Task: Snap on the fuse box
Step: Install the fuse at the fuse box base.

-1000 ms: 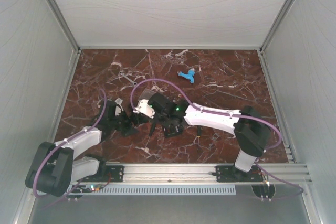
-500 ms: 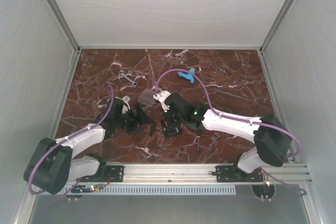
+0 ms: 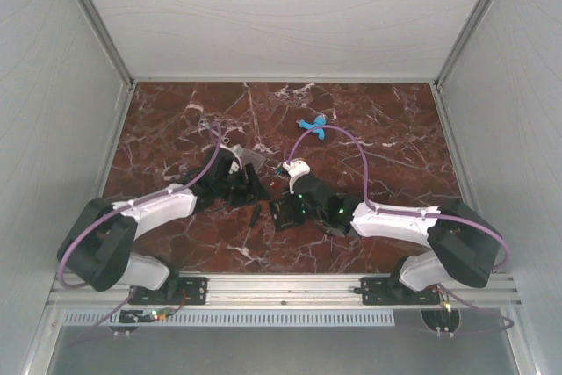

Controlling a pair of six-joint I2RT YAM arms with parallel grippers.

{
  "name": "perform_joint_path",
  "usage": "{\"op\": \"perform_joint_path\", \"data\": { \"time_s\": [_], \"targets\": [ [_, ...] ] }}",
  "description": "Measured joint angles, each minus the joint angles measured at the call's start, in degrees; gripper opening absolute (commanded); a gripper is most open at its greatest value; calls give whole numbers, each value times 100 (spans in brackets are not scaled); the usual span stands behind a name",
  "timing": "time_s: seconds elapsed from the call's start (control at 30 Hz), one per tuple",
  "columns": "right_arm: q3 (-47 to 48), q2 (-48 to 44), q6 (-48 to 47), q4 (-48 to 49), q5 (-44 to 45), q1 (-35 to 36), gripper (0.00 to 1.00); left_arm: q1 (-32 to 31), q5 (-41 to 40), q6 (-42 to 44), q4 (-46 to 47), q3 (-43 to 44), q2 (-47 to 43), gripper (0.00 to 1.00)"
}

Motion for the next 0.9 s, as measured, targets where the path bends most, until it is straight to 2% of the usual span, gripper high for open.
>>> {"op": "perform_joint_path", "data": {
  "time_s": [0.23,0.77,0.9],
  "targets": [
    [-354,-118,199,505,-20,-201,0,-380,-232,444,-101,702,765,40],
    [-710,-546,302,896,-55,-487,0,-813,-581,1215,-413,1543,1718,39],
    [-710,-560,299,933,-59,-494,0,-850,-658,1283,-468,1613,1853,33]
  ]
}}
